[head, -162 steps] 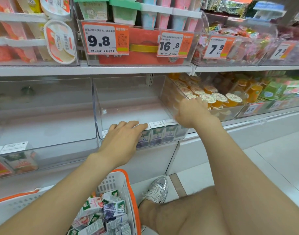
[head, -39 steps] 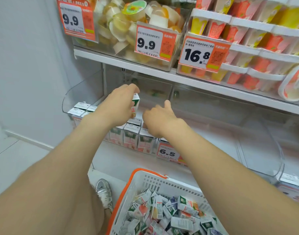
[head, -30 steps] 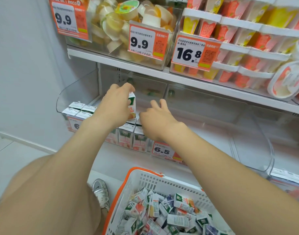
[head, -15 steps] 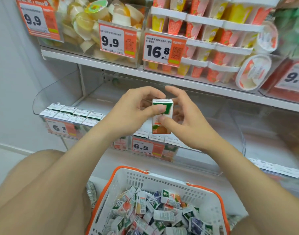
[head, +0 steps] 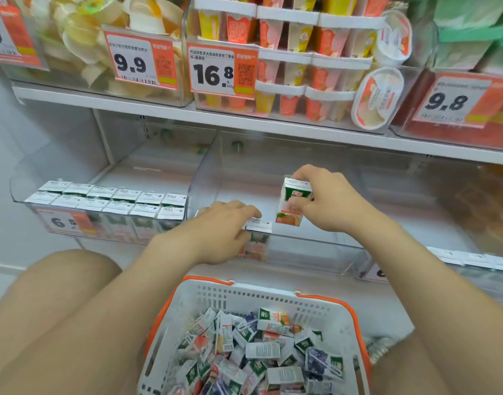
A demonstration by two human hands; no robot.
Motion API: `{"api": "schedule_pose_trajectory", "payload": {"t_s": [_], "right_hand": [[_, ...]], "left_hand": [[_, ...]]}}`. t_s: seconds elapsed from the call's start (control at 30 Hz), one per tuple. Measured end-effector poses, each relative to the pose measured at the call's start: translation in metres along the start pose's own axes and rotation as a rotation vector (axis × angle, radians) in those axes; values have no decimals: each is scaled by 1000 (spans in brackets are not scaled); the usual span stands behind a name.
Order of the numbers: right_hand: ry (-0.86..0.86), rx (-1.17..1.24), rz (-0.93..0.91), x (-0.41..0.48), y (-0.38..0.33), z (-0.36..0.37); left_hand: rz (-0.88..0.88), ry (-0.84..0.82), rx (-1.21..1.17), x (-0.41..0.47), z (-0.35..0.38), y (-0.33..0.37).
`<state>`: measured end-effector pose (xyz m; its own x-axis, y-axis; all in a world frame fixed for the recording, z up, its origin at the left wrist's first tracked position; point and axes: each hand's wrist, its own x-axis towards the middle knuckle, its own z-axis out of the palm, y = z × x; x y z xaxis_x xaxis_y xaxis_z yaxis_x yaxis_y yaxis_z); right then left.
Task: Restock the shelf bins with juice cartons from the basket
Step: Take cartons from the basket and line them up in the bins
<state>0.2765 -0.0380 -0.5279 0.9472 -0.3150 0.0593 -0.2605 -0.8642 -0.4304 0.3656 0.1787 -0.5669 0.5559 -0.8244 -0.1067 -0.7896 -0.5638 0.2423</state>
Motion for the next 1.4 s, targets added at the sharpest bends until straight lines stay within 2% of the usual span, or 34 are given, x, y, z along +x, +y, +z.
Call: {"api": "schedule_pose_trajectory", "payload": {"t_s": [0.1,0.17,0.23,0.33,0.5,0.57,0.6,0.67,0.73,0.77,0.83,0.93,1.0,1.1,1.27,1.4], "right_hand": [[-22,-79,14,-1,-2,-4],[-153,-165,21,-1,-4,0],[-355,-206,34,-1,-7,8],[-552,-89,82,-1,-10,17],[-621,8,152,1,-6,27],[-570,-79,98,-3,-5,29],[-487,-158,43,-5,-5,28],[-196,-258,-100,-16,-6,25],[15,-183,-256,-36,-20,20],[13,-102,-295,-48,-29,18],[-175,-63,-322,-73,-43,24],[-587,-260,-305,-103,-49,54],[-740,-323,-300,-115,-45,80],[-839,-371,-297,-126,-34,116],[-912,-447,-299,-140,-18,157],[-1001,-510,-292,-146,-5,181]], "left_hand": [[-18,0,47,2,3,-1],[-13,18,38,1,5,-1],[-5,47,27,0,8,-1],[1,118,18,-2,15,0],[16,240,8,-8,26,2],[21,292,-27,-13,27,3],[33,334,-37,-16,26,3],[63,473,-48,-25,24,8],[74,578,-53,-36,23,14],[68,575,-69,-41,25,16],[23,426,-105,-49,36,19],[-32,-32,-47,-54,66,15],[-6,-297,26,-56,94,11],[-41,-522,60,-59,139,6],[-106,-904,145,-74,206,5],[-85,-1074,188,-92,248,3]]}}
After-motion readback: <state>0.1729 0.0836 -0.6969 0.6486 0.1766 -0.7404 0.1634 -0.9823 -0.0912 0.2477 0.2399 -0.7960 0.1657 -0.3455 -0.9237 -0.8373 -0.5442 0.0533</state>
